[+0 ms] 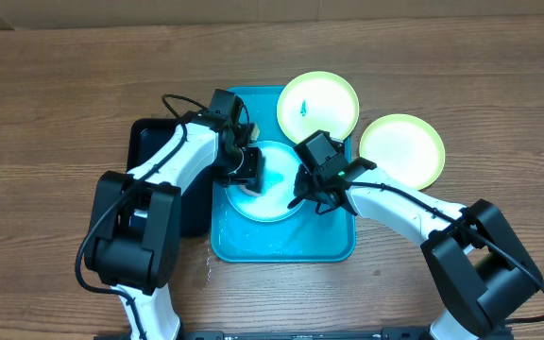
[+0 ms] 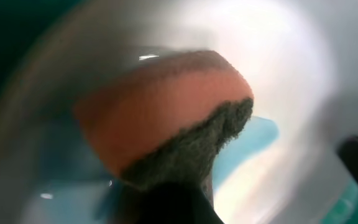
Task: Clean dirty plates on tray and stack at the side
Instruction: 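Scrub the blue stain on the plate with the left gripper's sponge, then continue scrubbing the plate center with the sponge, left gripper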
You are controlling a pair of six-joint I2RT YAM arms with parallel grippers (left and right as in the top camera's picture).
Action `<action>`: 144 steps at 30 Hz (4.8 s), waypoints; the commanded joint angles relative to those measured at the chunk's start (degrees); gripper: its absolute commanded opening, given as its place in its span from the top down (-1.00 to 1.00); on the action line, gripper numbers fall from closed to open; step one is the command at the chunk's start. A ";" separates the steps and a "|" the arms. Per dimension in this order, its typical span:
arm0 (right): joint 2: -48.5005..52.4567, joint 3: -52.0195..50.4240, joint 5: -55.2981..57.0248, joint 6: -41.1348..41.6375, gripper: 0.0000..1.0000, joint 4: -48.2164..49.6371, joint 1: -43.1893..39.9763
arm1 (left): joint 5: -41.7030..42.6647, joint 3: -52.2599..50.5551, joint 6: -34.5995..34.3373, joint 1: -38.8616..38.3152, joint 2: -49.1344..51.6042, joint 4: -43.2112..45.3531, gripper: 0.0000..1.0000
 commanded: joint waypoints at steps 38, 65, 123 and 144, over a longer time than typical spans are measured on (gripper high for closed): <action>0.81 0.17 -0.72 -0.17 0.92 0.24 0.33 | 0.50 -0.04 -0.96 -0.63 4.26 -4.81 0.91; 0.81 0.17 -0.72 -0.17 0.92 0.04 0.33 | -0.81 20.96 2.43 -0.33 2.67 -20.13 0.92; 0.81 0.17 -1.11 -0.17 0.92 0.22 0.33 | -2.45 1.22 -0.24 -2.49 1.90 -7.82 0.92; 0.81 0.17 -1.11 -0.20 0.92 0.04 0.33 | -12.09 16.72 -1.95 -2.45 1.46 -20.55 0.92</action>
